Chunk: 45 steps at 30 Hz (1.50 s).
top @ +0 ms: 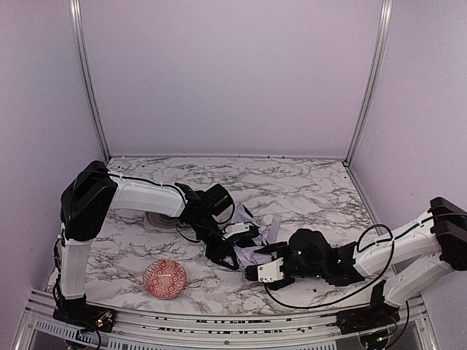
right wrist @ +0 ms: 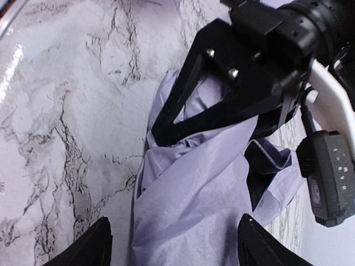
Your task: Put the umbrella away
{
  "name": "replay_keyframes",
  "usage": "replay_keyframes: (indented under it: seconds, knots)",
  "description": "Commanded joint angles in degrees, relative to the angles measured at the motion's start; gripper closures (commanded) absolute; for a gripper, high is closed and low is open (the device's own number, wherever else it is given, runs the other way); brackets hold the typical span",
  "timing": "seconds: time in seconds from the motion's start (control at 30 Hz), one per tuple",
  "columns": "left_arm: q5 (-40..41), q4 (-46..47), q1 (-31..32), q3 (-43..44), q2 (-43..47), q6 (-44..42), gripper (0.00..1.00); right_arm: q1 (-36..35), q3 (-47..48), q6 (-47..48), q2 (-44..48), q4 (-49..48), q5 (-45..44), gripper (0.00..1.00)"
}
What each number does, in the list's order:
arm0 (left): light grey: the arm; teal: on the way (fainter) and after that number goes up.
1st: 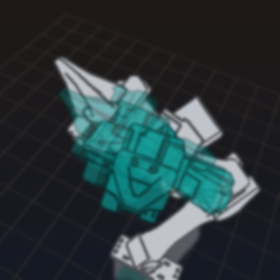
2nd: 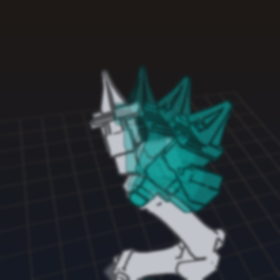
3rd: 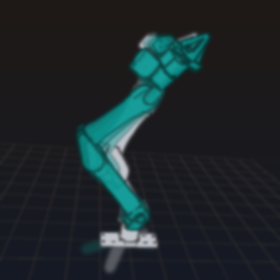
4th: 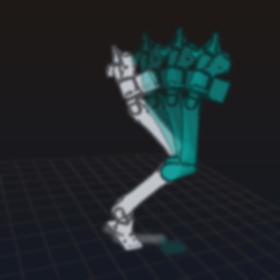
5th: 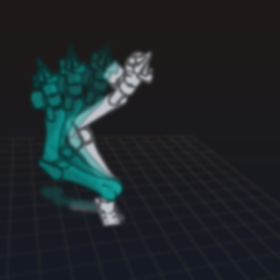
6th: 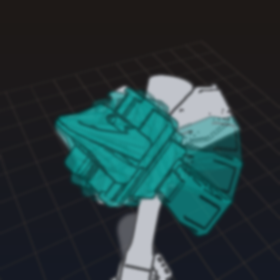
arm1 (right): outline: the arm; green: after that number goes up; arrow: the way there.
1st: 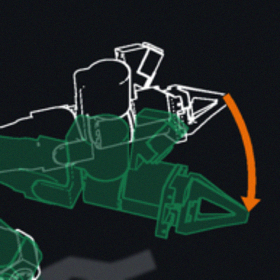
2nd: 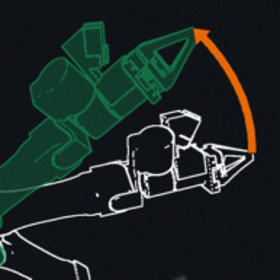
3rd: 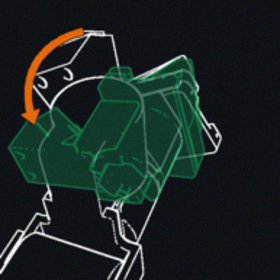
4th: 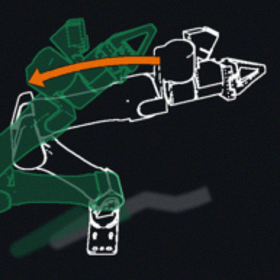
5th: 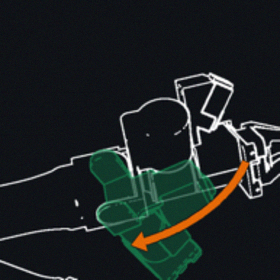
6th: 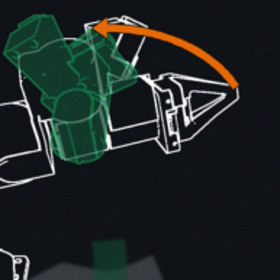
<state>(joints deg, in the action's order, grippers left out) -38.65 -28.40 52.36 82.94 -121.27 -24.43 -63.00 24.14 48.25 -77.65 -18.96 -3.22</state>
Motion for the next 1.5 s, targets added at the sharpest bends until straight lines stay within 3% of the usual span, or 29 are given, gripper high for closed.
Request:
replay_keyframes:
  seconds: [0.0,0.2,0.33,0.43,0.53,0.63,0.7,0.8,0.97,1.13,1.33,1.37,1.47]
  knots:
    - [-1.8,-11.4,-0.1,-1.8,-4.8,0.7,0.83,-0.5,4.2,5.8,-5.2,-2.9,-6.6,0.25]
    - [-6.1,-13.1,-0.4,-0.1,-6.5,-0.6,0.83,-0.5,7.1,7.5,-13.3,0.4,-11.0,0.27]
    - [-10.2,-14.9,-0.6,1.2,-7.1,-2.9,0.84,-0.5,9.7,6.8,-17.5,3.8,-14.7,0.35]
    - [-13.2,-16.2,-0.7,1.5,-6.8,-5.4,0.84,-0.5,11.0,7.2,-19.2,6.2,-15.7,0.47]
    - [-15.4,-17.9,-1.1,2.4,-7.0,-7.8,0.84,-0.5,12.3,6.6,-19.8,8.1,-16.2,0.67]
    - [-15.9,-18.2,-2.0,2.9,-6.4,-8.3,0.70,-0.5,13.1,5.8,-19.5,10.3,-15.6,0.78]
    - [-15.3,-17.8,-2.8,2.5,-4.4,-8.4,0.53,-0.5,13.5,4.0,-18.8,12.0,-15.1,0.83]
    - [-8.2,-10.4,-4.0,-0.2,0.8,-2.7,0.34,-0.4,12.8,3.3,-17.6,12.8,-13.6,0.87]
    - [2.6,-0.8,-6.4,-3.4,10.1,4.8,0.22,0.5,12.9,0.2,-14.1,13.4,-11.7,0.94]
    - [13.9,12.6,-8.4,-13.3,21.8,9.3,0.21,5.9,14.0,-5.2,-5.8,13.5,-2.7,1.00]
    - [19.3,29.9,-8.7,-26.6,35.6,10.5,0.23,17.9,18.8,-13.5,2.7,13.3,12.5,1.00]
    - [18.1,32.9,-8.6,-28.2,36.8,11.4,0.27,19.2,20.1,-14.4,3.6,13.8,14.8,1.00]
    - [15.6,42.2,-6.5,-32.1,37.8,13.9,0.52,22.2,23.6,-16.6,5.7,14.6,20.4,1.00]
